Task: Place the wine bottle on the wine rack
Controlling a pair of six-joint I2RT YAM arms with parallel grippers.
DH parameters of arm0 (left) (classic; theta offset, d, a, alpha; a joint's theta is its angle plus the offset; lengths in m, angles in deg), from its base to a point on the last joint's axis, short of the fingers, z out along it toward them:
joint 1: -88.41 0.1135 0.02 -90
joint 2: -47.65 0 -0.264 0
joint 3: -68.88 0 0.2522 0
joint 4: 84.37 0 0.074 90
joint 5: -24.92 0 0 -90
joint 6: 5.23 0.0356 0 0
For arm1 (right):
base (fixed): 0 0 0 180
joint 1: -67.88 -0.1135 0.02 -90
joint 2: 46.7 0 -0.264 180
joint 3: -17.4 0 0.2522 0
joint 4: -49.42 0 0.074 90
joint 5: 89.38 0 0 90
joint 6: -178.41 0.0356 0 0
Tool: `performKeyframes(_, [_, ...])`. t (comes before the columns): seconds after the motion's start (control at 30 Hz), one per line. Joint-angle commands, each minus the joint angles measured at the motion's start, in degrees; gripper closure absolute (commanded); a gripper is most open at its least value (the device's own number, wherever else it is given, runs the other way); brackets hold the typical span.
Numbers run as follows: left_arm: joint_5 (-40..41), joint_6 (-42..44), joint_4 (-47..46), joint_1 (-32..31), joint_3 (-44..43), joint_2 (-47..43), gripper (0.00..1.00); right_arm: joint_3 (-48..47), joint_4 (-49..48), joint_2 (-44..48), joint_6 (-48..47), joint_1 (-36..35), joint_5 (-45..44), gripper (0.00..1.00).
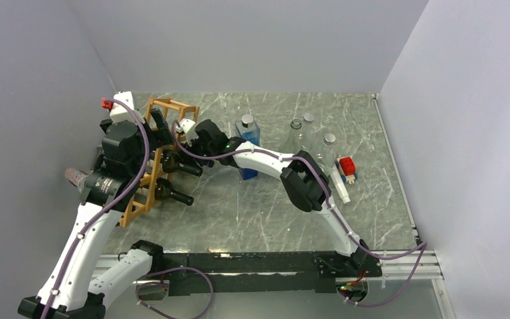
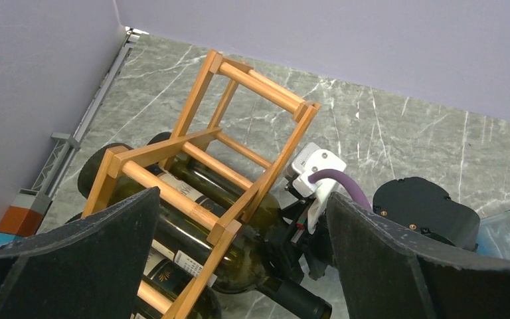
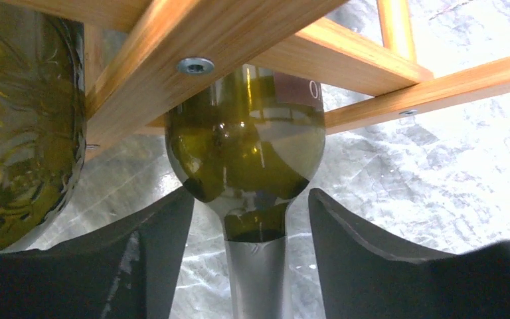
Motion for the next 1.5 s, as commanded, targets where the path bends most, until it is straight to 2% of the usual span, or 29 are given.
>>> performKeyframes(0.0, [-0.7, 0.6, -2.1, 0.4, 0.3, -1.0, 0.01, 0.9, -4.5, 4.8, -0.1, -0.1, -1.9, 0.29])
performKeyframes(0.13, [-0.7, 0.6, -1.9, 0.4, 0.2, -1.2, 0.01, 3.9, -4.7, 7.0, -1.5, -0.1, -5.4, 0.25])
performKeyframes(0.4, [-1.0, 0.2, -1.6, 0.4, 0.3, -1.5, 0.01, 7.9, -4.3, 9.9, -2.8, -0.4, -10.9, 0.24])
performKeyframes(0.77, [-1.6, -0.5, 1.0, 0.4, -1.3, -3.5, 0.01, 6.2, 2.0, 12.3, -2.5, -0.3, -12.7, 0.24])
performKeyframes(1.23, [-9.8, -2.8, 4.7, 0.4, -2.5, -8.4, 0.01, 10.1, 7.5, 19.3, -1.0, -0.4, -13.4, 0.25])
performKeyframes(1.47, [-16.4, -1.5, 4.5, 0.4, -4.1, -10.6, 0.01, 8.8, 11.0, 26.5, 1.1, -0.4, -13.0, 0.26])
